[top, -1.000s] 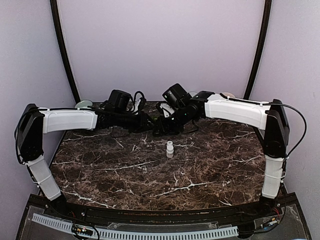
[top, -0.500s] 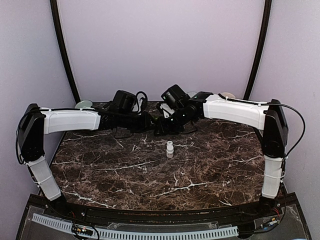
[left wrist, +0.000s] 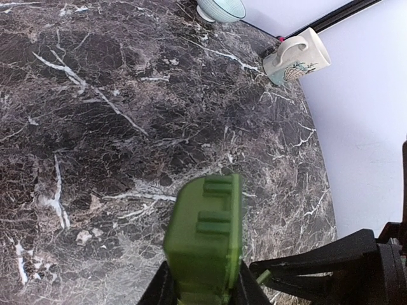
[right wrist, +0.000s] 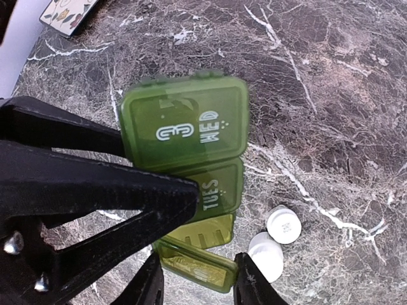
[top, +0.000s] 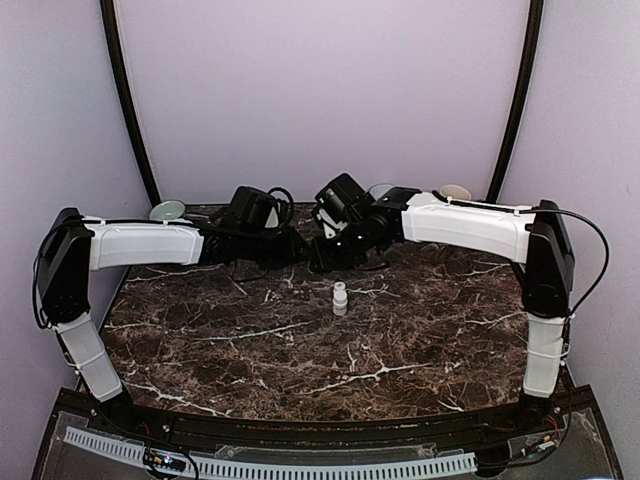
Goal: Sort the pills into containers
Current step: Open the lid of the pill container.
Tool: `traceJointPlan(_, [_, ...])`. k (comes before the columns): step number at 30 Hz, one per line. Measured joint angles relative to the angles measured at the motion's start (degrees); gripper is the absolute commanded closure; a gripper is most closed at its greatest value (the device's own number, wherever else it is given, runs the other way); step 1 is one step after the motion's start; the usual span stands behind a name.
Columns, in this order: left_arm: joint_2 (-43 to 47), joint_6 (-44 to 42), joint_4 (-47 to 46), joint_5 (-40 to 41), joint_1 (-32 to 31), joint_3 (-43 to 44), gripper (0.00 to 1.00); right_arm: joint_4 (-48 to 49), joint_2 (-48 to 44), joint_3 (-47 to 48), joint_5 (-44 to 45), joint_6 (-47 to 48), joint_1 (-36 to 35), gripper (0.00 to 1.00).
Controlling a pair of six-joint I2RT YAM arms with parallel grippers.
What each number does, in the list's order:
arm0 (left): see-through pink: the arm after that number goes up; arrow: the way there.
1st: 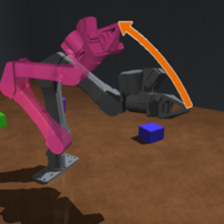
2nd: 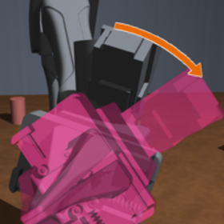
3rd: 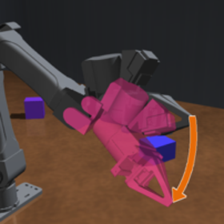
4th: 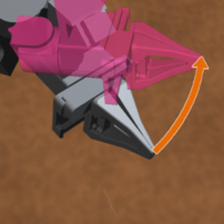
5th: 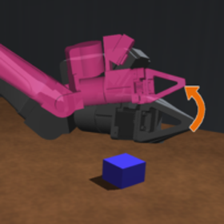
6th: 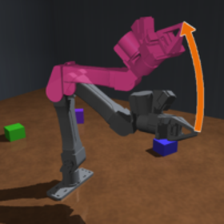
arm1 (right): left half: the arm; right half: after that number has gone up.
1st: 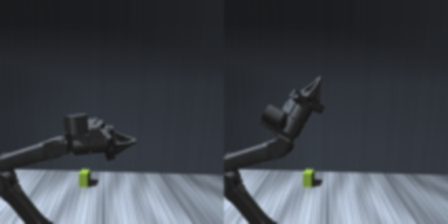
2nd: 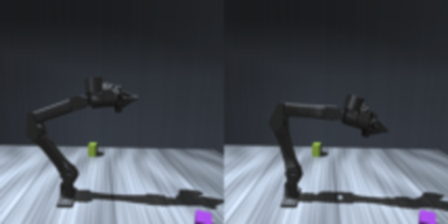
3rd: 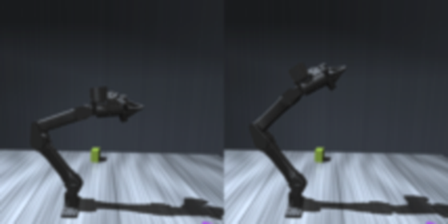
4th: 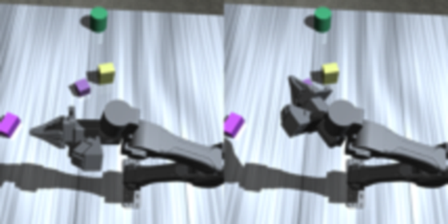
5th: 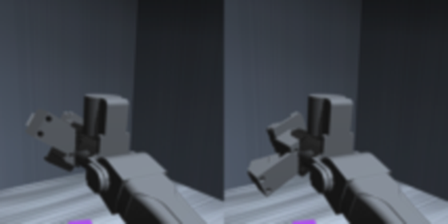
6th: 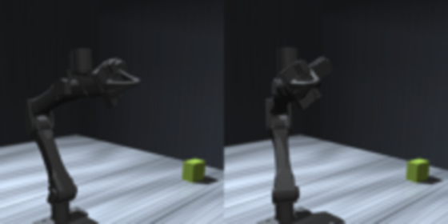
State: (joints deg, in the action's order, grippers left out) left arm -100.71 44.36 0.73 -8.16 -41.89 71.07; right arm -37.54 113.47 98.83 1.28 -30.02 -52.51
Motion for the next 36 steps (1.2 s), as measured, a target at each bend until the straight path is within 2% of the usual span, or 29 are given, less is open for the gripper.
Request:
traceJointPlan(4, [0.0, -0.1, -0.8, 0.7, 0.1, -1.0, 1.00, -0.3, 0.0, 0.0, 0.3, 0.2, 0.0, 0.80])
traceJointPlan(11, [0.0, 0.5, -5.4, -1.3, 1.2, -3.8, 1.00, 0.3, -0.1, -0.1, -0.3, 0.6, 0.2, 0.79])
traceJointPlan(18, [0.0, 1.0, -7.9, -4.4, 3.1, -5.4, 1.00, 2.0, -0.1, -0.3, -2.6, 0.7, 0.2, 0.94])
traceJointPlan(29, [-3.5, 3.8, -9.2, -6.9, 3.7, -3.5, 1.00, 1.3, 0.3, 0.8, -3.2, 2.4, 0.1, 0.97])
traceJointPlan(32, [-4.3, 4.7, -9.4, -7.1, 3.8, -2.5, 1.00, 0.0, 1.0, 2.5, -2.3, 3.3, 0.0, 0.95])
traceJointPlan(36, [-4.9, 6.2, -10.4, -8.0, 3.8, -2.4, 1.00, -1.1, 2.0, 4.3, -1.5, 4.3, -0.5, 0.79])
